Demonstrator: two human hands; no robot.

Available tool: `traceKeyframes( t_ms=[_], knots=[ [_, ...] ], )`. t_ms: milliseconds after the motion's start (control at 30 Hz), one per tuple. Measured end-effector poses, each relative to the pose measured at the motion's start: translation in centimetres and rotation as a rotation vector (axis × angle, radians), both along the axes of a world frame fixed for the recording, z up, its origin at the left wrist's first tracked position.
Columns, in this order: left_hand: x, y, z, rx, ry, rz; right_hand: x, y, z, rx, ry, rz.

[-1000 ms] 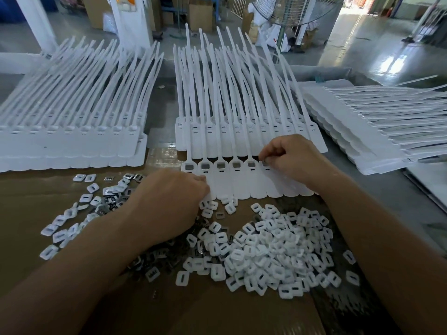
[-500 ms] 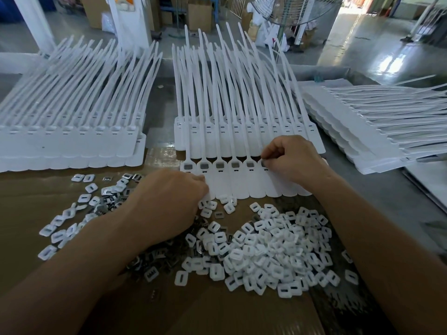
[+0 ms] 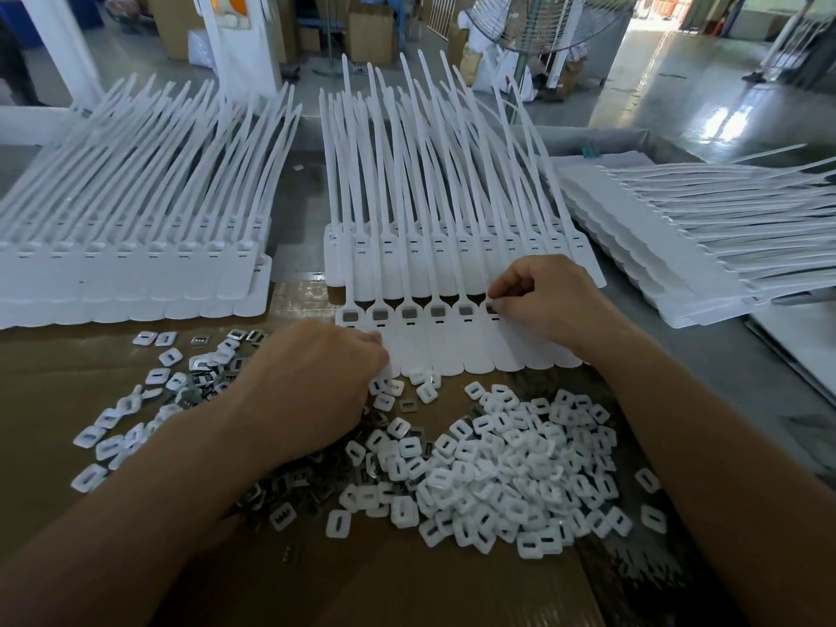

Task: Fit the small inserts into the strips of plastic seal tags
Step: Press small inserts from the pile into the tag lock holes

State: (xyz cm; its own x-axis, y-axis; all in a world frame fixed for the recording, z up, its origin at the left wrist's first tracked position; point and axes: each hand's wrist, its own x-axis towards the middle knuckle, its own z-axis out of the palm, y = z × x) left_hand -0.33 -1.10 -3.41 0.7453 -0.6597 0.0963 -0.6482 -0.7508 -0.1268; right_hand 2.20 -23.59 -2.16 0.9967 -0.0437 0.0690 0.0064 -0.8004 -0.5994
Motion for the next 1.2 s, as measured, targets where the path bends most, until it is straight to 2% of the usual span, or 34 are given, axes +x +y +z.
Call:
traceKeyframes(
  t_ms=[167, 333, 533, 733, 967, 1200],
  knots=[
    [0.1, 0.0, -0.1, -0.022, 0.003, 0.008, -2.3, 0.9, 1.4, 0.007, 0.065, 0.203],
    [0.0, 0.1, -0.2, -0.042, -0.001, -0.006, -4.8, 2.1, 2.6, -0.119, 0.263, 0.426],
    [0.1, -0.1, -0.1, -0.040, -0.005, -0.004, -5.7, 2.8, 2.5, -0.326, 0.286, 0.481],
    [0.3, -0.2, 0.1, -0.045, -0.006, 0.013, -5.3, 2.8, 2.6, -0.355, 0.319, 0.490],
    [0.4, 0.0, -0.1, -0.056, 0.004, 0.026, -5.5, 1.8, 2.7, -0.113, 0.274, 0.433],
    [0.5, -0.2, -0.1, -0.043, 0.002, 0.015, -3.8, -0.6, 2.7, 0.139, 0.149, 0.185]
  ],
)
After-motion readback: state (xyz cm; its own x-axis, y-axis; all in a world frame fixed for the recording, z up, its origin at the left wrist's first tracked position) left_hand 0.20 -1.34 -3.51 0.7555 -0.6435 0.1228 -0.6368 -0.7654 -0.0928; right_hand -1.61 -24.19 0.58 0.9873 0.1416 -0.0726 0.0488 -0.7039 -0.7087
